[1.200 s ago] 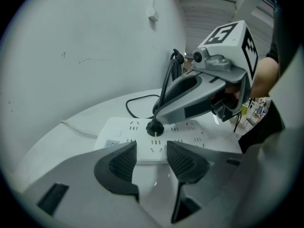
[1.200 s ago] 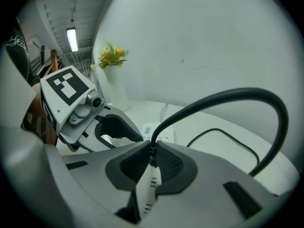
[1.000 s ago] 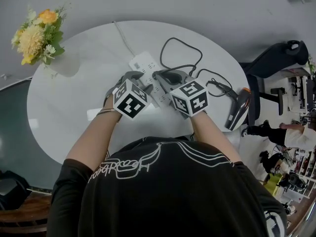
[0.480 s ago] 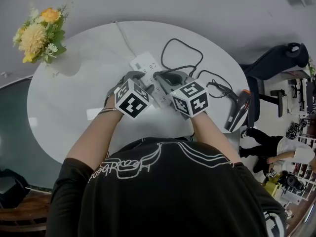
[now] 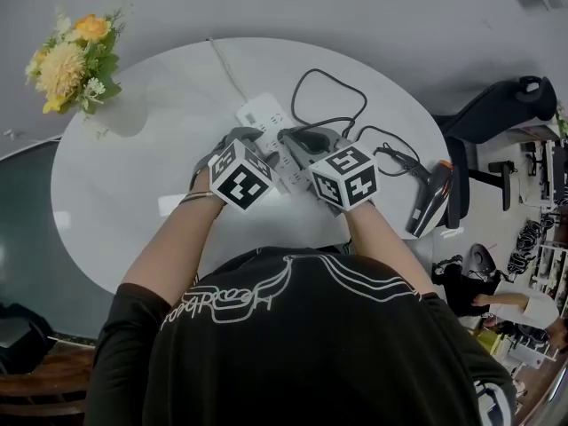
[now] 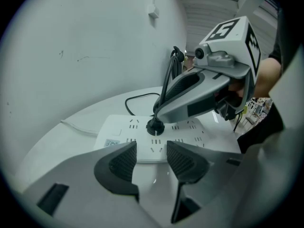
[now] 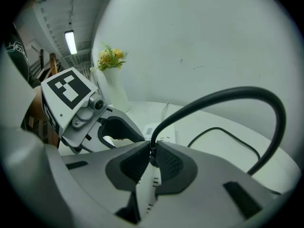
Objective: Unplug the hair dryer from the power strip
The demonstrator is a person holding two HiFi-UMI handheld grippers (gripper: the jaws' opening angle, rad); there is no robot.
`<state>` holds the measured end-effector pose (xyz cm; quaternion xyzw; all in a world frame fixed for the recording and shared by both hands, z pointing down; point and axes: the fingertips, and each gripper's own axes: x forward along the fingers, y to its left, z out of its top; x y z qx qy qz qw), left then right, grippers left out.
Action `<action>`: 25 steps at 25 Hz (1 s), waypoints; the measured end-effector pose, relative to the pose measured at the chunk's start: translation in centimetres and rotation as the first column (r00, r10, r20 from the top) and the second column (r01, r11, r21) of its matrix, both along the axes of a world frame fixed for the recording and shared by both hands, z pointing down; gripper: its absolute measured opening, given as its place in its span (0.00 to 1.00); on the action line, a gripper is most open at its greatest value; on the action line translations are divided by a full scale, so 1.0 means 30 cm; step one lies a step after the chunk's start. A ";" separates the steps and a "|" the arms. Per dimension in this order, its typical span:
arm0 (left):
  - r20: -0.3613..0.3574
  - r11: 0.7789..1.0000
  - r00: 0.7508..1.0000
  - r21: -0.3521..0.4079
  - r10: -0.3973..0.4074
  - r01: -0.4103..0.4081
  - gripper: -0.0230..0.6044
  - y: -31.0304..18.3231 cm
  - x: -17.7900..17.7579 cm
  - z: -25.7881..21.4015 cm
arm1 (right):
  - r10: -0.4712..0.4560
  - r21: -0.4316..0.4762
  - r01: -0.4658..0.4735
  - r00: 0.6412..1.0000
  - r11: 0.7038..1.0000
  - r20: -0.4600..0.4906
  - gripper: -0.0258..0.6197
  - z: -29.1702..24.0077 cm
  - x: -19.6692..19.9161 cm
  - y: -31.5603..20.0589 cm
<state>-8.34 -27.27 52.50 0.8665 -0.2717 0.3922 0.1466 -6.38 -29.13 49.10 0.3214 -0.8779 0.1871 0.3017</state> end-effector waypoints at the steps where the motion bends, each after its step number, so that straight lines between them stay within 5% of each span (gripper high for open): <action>1: 0.002 1.000 1.000 -0.004 0.000 0.000 0.35 0.002 0.000 0.001 | -0.001 -0.001 0.001 1.000 1.000 -0.002 0.08 0.001 -0.001 0.002; 25: 0.017 1.000 1.000 -0.013 0.002 -0.002 0.35 -0.003 0.012 -0.001 | 0.034 -0.058 -0.031 0.998 0.998 0.055 0.08 -0.005 0.026 -0.015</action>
